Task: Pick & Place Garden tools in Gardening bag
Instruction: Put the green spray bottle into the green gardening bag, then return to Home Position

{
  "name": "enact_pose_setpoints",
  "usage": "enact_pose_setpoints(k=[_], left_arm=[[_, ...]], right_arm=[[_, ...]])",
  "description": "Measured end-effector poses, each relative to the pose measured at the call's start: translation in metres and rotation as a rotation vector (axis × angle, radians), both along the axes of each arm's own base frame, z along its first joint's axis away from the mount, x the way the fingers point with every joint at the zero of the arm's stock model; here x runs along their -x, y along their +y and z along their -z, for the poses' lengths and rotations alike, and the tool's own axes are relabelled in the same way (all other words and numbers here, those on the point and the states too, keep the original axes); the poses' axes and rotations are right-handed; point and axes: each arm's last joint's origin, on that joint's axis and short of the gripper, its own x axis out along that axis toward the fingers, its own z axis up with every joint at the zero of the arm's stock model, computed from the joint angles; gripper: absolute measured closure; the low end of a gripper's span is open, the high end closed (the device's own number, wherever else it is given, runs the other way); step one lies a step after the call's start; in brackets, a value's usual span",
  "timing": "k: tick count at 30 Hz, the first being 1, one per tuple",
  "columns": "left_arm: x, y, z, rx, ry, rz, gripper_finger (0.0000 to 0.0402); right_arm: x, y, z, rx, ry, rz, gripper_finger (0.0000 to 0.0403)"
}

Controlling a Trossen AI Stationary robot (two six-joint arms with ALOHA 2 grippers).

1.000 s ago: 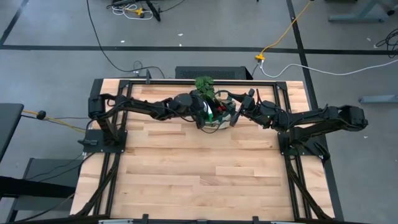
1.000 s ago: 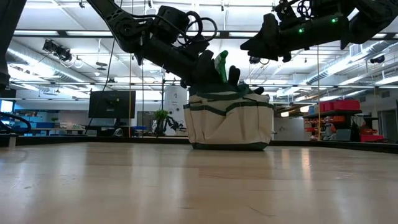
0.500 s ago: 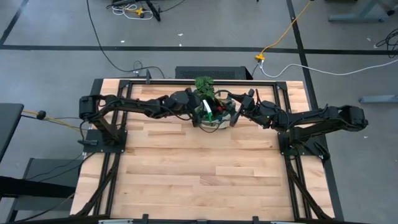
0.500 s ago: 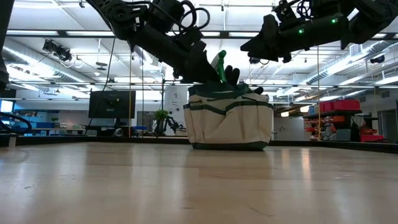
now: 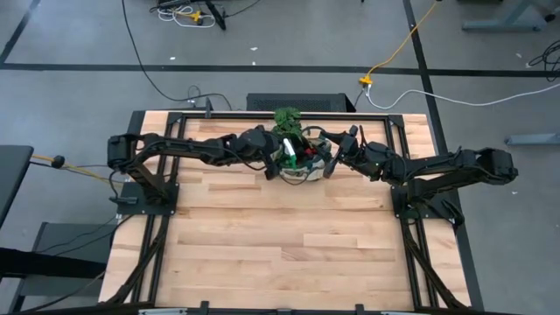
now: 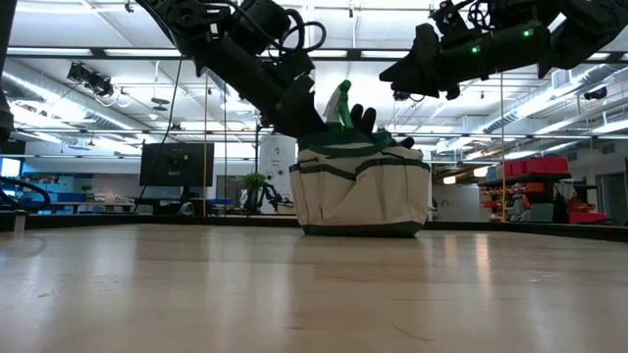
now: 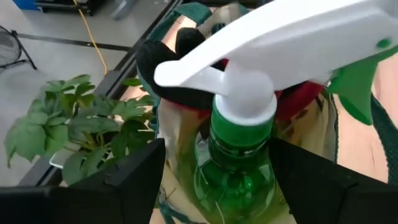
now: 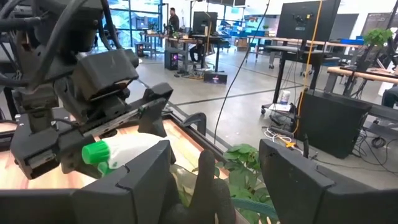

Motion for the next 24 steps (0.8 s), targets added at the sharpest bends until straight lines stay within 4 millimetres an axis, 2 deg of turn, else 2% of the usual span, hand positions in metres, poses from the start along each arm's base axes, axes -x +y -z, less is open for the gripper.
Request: enact_pose_setpoints(k=[13,24], left_arm=[[0.009,-0.002,-0.014,-0.013,-0.009,-0.011,0.0110],[0.024,-0.004,-0.024,-0.020,0.054,-0.059,0.0110]], right_arm=[[0.000,0.000,0.001,-0.001,0.008,0.000,0.0156],[0.000,0.000,0.002,-0.010,0.018,0.000,0.0156]])
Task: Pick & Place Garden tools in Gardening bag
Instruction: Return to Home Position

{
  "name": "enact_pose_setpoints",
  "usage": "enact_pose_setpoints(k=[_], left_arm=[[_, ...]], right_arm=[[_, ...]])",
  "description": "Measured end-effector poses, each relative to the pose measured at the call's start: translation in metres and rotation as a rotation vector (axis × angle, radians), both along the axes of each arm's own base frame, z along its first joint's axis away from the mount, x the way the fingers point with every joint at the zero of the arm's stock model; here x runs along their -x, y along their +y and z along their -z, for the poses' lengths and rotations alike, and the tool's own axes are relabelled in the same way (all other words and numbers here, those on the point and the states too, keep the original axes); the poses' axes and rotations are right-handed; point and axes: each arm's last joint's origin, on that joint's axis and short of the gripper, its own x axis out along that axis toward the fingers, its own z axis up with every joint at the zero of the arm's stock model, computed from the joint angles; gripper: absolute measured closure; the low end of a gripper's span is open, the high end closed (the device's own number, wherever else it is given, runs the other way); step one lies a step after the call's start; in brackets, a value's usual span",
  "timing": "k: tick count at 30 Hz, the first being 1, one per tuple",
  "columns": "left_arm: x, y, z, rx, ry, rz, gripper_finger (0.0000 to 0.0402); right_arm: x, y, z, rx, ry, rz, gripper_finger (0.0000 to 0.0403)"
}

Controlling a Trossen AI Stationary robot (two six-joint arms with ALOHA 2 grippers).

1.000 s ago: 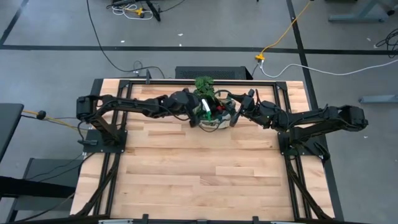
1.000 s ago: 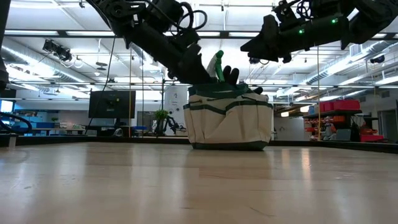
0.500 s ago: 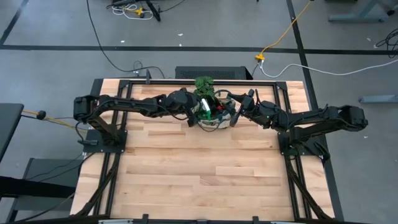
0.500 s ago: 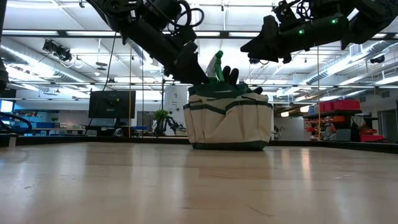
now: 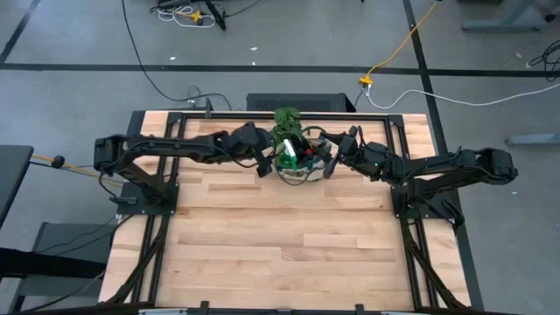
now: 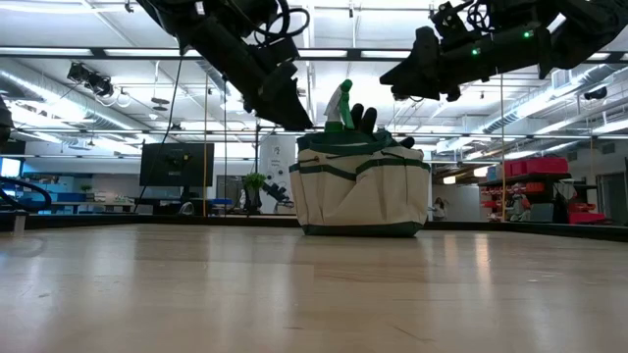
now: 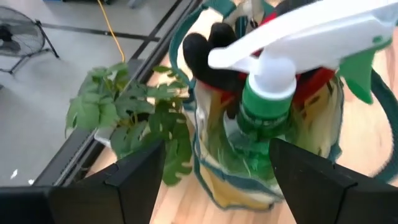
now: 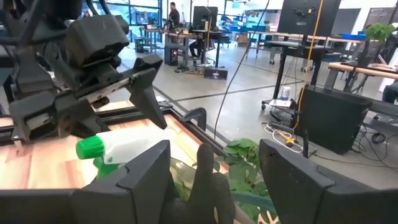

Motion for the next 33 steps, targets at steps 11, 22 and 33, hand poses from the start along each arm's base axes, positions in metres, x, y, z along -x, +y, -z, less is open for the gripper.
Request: enact_pose_setpoints(k=[11,22,33], left_arm=[[0.034,-0.013,-0.022,0.032,0.083,0.004,0.0110],[0.102,-0.032,-0.026,0.038,-0.014,0.010,0.0110],[0.164,-0.055,0.002,0.041,-0.218,0.059,0.0110]], right_arm=[[-0.002,0.013,0.000,0.029,0.019,-0.160,0.0156],[0.027,0.038,-0.017,0.022,0.074,-0.259,0.0156],[0.057,0.055,-0.012,-0.039,0.060,-0.355,0.0156]])
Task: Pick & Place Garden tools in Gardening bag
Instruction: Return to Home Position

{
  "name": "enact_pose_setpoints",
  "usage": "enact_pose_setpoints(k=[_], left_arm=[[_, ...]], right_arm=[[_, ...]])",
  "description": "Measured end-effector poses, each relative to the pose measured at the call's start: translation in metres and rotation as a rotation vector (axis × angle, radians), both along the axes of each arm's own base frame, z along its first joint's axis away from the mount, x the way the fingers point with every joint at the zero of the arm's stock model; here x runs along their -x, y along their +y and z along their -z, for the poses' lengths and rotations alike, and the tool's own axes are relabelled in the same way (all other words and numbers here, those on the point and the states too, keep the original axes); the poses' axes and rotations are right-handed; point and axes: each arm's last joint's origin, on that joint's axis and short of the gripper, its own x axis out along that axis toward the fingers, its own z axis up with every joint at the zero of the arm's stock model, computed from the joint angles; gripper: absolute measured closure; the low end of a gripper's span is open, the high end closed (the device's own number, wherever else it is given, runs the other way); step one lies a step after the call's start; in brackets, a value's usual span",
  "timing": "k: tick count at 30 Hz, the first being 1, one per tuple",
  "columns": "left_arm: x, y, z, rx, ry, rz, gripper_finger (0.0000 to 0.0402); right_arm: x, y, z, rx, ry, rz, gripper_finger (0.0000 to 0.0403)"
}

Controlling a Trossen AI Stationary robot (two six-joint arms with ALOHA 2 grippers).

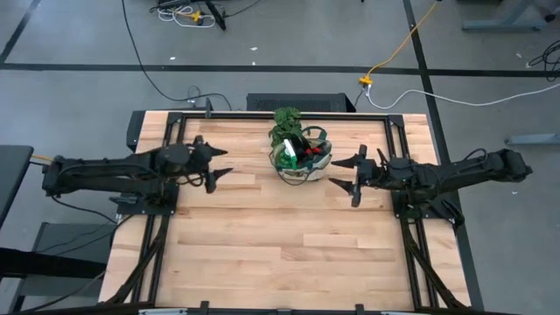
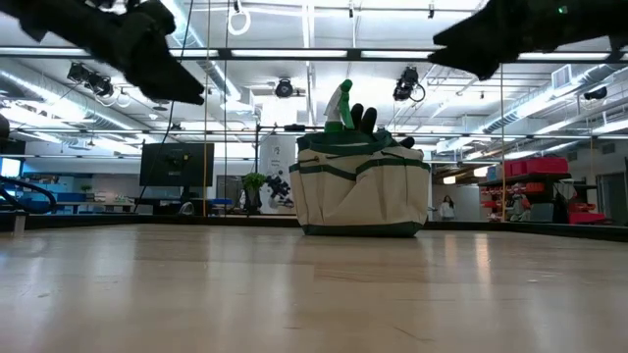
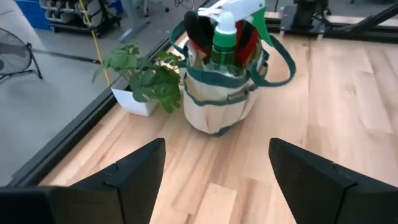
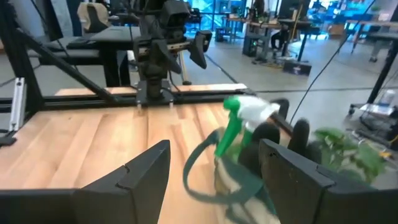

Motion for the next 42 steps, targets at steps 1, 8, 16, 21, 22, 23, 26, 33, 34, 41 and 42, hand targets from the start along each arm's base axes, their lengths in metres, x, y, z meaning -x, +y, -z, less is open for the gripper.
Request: enact_pose_setpoints(k=[1,8,16,21,22,23,26,33,34,41,42], left_arm=[[0.003,-0.001,0.005,0.004,-0.009,0.004,0.0110],[0.019,-0.009,0.032,0.002,-0.100,0.046,0.0110],[0.024,-0.014,0.065,0.027,-0.184,0.098,0.0110],[0.026,-0.015,0.082,0.043,-0.158,0.096,0.0110],[0.026,-0.015,0.085,0.048,-0.165,0.100,0.0110],[0.027,-0.016,0.088,0.051,-0.175,0.111,0.0110],[0.028,-0.016,0.096,0.049,-0.199,0.120,0.0110],[0.028,-0.017,0.099,0.137,-0.193,0.108,0.0110],[0.028,-0.017,0.099,0.154,-0.200,0.103,0.0110],[0.028,-0.017,0.099,0.172,-0.205,0.096,0.0110],[0.028,-0.017,0.099,0.172,-0.204,0.096,0.0110]], right_arm=[[0.001,0.001,0.004,-0.013,-0.001,-0.002,0.0156],[0.010,0.001,0.035,-0.036,-0.102,-0.012,0.0156],[0.027,0.002,0.073,-0.113,-0.177,-0.098,0.0156],[0.031,0.001,0.081,-0.108,-0.155,-0.086,0.0156],[0.031,0.001,0.081,-0.108,-0.156,-0.088,0.0156],[0.031,0.001,0.081,-0.108,-0.153,-0.090,0.0156],[0.031,0.001,0.082,-0.107,-0.141,-0.103,0.0156],[0.031,0.001,0.087,-0.085,-0.092,-0.108,0.0156],[0.031,0.002,0.087,-0.085,-0.091,-0.111,0.0156],[0.031,0.002,0.087,-0.085,-0.090,-0.113,0.0156],[0.031,0.002,0.087,-0.085,-0.090,-0.113,0.0156]])
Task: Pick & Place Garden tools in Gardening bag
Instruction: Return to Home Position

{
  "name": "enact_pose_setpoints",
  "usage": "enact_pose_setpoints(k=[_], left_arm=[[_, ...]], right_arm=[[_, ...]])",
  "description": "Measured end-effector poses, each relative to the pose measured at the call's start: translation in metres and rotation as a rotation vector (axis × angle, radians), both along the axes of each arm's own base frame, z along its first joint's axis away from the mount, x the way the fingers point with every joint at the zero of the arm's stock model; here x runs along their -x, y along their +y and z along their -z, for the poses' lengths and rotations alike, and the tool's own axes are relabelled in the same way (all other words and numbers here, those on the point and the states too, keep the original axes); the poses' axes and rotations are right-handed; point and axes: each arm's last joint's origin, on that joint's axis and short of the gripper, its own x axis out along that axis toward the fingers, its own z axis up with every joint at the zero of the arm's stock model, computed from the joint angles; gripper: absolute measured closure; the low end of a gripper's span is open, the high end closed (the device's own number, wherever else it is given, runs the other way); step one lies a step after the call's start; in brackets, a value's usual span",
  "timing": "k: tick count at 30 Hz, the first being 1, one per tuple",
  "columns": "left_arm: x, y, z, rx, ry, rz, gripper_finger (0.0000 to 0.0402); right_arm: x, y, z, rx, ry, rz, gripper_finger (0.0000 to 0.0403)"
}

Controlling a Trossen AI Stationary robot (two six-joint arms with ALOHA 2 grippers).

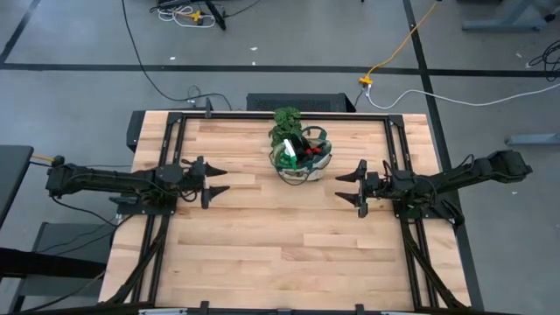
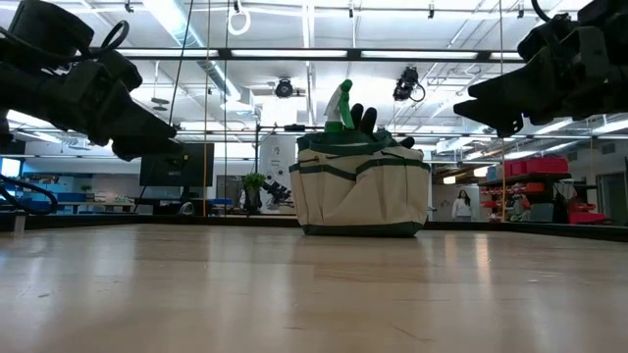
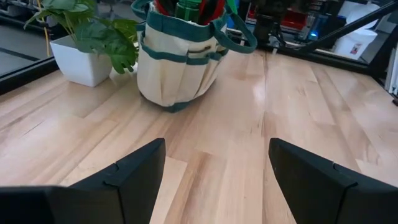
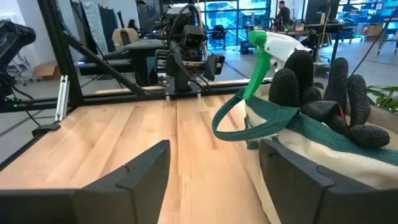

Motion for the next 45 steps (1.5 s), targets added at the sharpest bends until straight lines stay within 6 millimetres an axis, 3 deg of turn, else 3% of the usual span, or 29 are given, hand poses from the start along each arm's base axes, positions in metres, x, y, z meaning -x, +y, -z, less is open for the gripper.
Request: enact_pose_setpoints(k=[8,16,30,45], left_arm=[[0.000,0.000,0.000,0.000,0.002,0.000,0.0110],[0.003,0.000,-0.004,-0.004,-0.045,0.001,0.0110],[0.025,0.000,-0.035,-0.022,-0.394,-0.007,0.0110],[0.026,0.000,-0.038,-0.024,-0.426,-0.010,0.0110]], right_arm=[[0.003,-0.001,-0.001,0.003,0.003,0.001,0.0156],[0.022,-0.003,-0.028,-0.017,-0.223,0.004,0.0156],[0.067,-0.008,-0.063,-0.069,-0.649,0.006,0.0156],[0.067,-0.009,-0.064,-0.074,-0.658,0.017,0.0156]])
